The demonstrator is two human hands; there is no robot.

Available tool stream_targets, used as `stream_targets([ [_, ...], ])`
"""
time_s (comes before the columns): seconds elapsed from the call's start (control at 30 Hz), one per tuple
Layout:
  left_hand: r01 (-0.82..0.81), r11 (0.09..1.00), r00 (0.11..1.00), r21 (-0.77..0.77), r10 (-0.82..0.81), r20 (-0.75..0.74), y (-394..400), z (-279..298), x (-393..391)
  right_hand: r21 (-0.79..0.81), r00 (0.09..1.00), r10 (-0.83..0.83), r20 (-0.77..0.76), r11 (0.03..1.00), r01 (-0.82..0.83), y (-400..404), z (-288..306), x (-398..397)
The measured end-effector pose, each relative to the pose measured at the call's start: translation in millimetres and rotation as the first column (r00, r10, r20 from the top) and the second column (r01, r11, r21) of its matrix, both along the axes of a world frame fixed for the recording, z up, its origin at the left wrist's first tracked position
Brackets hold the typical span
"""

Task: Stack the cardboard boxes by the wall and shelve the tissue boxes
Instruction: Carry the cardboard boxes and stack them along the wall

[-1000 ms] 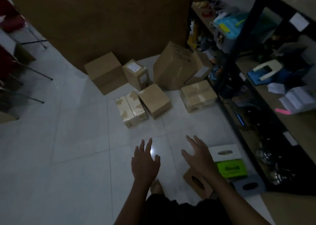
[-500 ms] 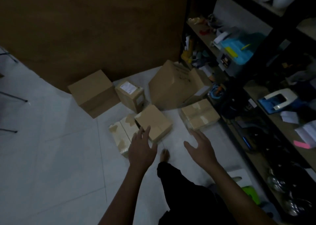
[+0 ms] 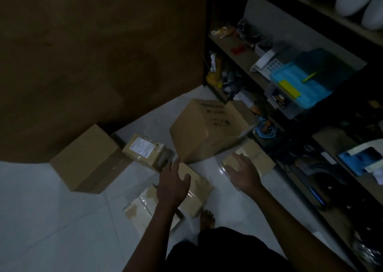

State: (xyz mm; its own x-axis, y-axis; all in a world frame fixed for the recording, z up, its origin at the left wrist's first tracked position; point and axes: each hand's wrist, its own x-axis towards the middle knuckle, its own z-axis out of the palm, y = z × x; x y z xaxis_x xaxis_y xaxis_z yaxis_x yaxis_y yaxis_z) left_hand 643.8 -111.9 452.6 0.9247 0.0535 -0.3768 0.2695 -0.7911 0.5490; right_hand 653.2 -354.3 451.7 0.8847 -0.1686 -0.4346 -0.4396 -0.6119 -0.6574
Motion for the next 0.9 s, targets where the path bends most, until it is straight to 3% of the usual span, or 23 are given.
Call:
stream_targets([
  [0.23, 0.199, 0.980, 0.980, 0.006, -0.199, 0.000, 5.3, -0.2, 131.6, 0.044, 0.986, -0.162, -0.048, 0.985, 0.164, -1.6, -1.9, 73.5],
  [0.5, 0.228, 0.974, 0.972, -0.014, -0.228, -0.051, -21.9, -42.0, 269.1, 0.130, 0.922, -0.324, -0.210, 0.926, 0.355, -43.7, -51.3, 185.4],
  [0.67, 0.195, 0.981, 0.966, -0.010, -0.194, -0.171, -54.7, -113.8, 367.4, 0.154, 0.816, -0.435, -0.381, 0.841, 0.520, -70.4, -127.3, 253.2],
  [0.9, 0.177, 0.984, 0.972, 0.008, -0.174, -0.156, -81.2, -201.8, 458.3, 0.197, 0.625, -0.491, -0.606, 0.669, 0.717, -57.9, -236.1, 284.0],
])
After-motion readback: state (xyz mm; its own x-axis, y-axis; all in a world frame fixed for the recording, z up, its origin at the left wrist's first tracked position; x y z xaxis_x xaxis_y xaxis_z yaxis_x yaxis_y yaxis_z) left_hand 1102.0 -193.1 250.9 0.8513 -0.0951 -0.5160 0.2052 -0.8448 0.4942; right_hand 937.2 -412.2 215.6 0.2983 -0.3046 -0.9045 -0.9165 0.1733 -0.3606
